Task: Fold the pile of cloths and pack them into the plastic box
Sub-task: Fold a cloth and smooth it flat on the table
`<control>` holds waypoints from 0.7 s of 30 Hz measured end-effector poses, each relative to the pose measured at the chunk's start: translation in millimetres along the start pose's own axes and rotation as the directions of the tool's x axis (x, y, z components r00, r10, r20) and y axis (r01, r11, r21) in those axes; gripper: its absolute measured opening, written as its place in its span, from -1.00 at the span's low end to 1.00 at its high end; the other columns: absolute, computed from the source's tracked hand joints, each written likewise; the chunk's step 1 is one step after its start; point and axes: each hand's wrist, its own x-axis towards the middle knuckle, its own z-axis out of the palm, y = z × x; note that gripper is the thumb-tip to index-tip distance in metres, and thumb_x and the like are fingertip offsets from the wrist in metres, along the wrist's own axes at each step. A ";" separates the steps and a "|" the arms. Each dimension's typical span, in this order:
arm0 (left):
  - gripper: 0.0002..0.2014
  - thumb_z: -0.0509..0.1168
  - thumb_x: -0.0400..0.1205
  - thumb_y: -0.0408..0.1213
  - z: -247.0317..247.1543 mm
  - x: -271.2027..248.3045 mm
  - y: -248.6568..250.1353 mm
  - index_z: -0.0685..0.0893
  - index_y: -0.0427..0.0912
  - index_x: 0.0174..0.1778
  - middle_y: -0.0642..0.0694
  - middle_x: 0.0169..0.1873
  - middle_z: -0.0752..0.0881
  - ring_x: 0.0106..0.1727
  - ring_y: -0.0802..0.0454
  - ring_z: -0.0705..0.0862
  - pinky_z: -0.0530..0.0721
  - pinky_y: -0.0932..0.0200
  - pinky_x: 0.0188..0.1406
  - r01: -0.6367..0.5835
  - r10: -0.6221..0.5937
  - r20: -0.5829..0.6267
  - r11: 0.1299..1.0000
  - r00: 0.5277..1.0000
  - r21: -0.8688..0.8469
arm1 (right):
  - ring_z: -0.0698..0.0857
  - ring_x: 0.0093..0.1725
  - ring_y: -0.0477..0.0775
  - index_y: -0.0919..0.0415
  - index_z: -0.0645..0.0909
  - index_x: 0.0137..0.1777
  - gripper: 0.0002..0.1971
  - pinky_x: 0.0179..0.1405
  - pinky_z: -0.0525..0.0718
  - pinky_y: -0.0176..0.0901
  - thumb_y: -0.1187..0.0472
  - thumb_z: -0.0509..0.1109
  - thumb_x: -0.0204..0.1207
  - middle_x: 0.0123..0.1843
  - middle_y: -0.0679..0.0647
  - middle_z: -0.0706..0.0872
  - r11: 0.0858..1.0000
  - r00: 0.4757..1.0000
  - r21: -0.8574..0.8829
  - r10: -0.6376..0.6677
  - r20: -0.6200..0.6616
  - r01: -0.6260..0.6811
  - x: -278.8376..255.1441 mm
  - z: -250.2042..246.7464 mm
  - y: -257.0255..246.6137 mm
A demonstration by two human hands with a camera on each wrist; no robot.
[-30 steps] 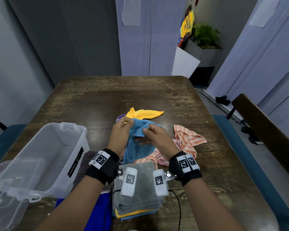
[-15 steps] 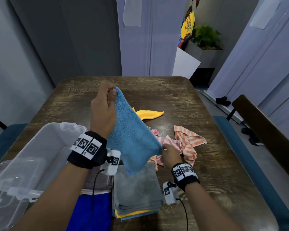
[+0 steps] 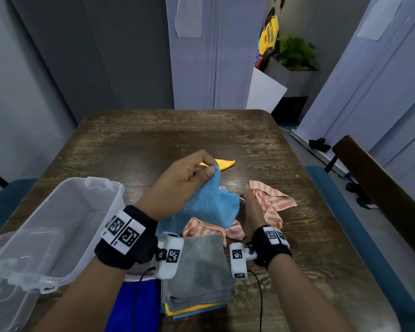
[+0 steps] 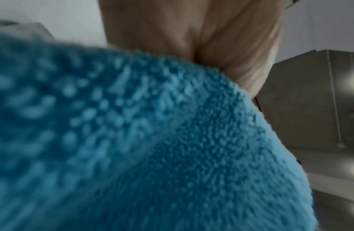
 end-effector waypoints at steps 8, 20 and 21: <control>-0.92 0.29 0.76 -0.22 20.3 8.7 -56.7 0.67 -0.09 0.01 0.07 -0.14 0.71 -0.05 0.18 0.65 0.56 0.24 -0.02 0.067 -0.051 -0.089 0.982 0.995 0.176 | 0.79 0.12 0.25 0.02 0.48 0.43 -0.49 0.18 0.72 0.18 0.52 0.34 0.60 0.15 0.29 0.81 0.952 0.942 -0.174 -0.199 0.270 0.251 -10.2 21.4 -10.0; -0.96 0.40 0.69 -0.23 40.0 11.3 -82.8 0.67 -0.03 -0.04 0.18 -0.12 0.68 -0.04 0.21 0.66 0.59 0.32 -0.05 0.079 -0.032 -0.288 0.985 0.957 0.155 | 0.75 -0.14 0.21 0.23 0.63 0.03 -0.97 -0.15 0.69 0.02 0.35 0.39 0.67 -0.08 0.31 0.80 0.906 0.875 -0.187 -0.284 0.393 0.379 -27.6 40.5 -29.2; -0.96 0.40 0.69 -0.24 40.9 12.0 -84.8 0.66 -0.03 -0.03 0.15 -0.08 0.64 -0.01 0.19 0.64 0.59 0.27 -0.01 0.070 -0.009 -0.308 0.980 0.951 0.188 | 0.74 -0.12 0.21 0.23 0.66 0.05 -0.96 -0.13 0.68 0.02 0.34 0.39 0.68 -0.07 0.30 0.79 0.905 0.869 -0.189 -0.280 0.408 0.380 -29.3 41.0 -30.5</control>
